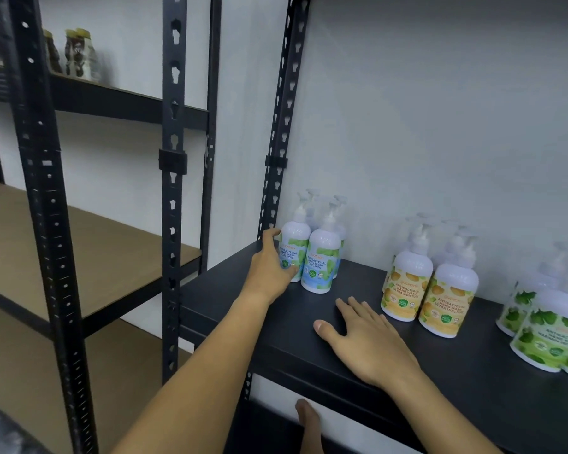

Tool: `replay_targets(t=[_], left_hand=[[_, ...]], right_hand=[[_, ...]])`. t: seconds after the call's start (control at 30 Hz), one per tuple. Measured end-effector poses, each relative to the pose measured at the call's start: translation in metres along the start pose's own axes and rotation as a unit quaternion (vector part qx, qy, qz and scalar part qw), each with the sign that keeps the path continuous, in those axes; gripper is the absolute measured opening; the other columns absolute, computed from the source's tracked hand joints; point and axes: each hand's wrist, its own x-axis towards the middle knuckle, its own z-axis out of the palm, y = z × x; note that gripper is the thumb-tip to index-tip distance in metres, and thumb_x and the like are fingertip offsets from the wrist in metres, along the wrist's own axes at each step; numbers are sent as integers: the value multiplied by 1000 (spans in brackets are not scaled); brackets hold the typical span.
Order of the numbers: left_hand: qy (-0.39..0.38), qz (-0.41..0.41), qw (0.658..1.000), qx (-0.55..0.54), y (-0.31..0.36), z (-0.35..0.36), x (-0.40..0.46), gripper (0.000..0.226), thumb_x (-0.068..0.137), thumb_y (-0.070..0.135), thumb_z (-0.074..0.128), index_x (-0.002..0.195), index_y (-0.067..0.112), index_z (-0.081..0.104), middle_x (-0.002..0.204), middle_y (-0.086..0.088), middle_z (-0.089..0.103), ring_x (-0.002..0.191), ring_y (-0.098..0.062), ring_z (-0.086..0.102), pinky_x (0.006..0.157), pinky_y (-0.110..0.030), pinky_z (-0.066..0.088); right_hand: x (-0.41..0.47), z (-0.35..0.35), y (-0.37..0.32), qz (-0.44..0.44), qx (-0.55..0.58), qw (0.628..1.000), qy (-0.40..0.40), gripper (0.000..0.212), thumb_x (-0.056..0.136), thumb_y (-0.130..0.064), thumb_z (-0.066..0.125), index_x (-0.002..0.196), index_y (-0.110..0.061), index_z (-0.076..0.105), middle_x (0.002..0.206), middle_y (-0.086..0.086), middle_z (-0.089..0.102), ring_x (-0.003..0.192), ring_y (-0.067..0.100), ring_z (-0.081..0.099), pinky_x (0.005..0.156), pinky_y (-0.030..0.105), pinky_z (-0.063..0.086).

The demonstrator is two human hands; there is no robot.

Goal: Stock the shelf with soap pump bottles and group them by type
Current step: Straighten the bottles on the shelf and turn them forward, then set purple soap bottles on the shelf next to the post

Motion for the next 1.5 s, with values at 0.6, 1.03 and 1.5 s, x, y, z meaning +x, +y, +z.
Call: replay_targets(t=[0.6,1.03,1.5], left_hand=[[-103,-23,977,184,35,-21,-86,50,97,34,52,141,13,40,140,-8,45,125,-23,47,101,-33,42],[-180,118,955,203,117,41,-142,38,97,41,48,130,23,54,132,1,55,120,-19,52,102,-41,44],[-306,314,894,86,233,196,-259,31,98,39,48,127,31,55,128,14,55,120,-7,48,102,-34,42]], right_hand=[[-28,-11,-6,-5,-12,998,55,58,101,-51,36,150,-20,41,158,4,36,144,21,34,113,38,33],[-118,-56,75,17,-138,986,92,48,95,-59,41,115,-21,63,113,4,66,101,26,63,74,37,46],[-293,-85,249,183,-155,946,218,32,96,-54,43,87,-27,57,93,-7,60,91,18,60,71,33,43]])
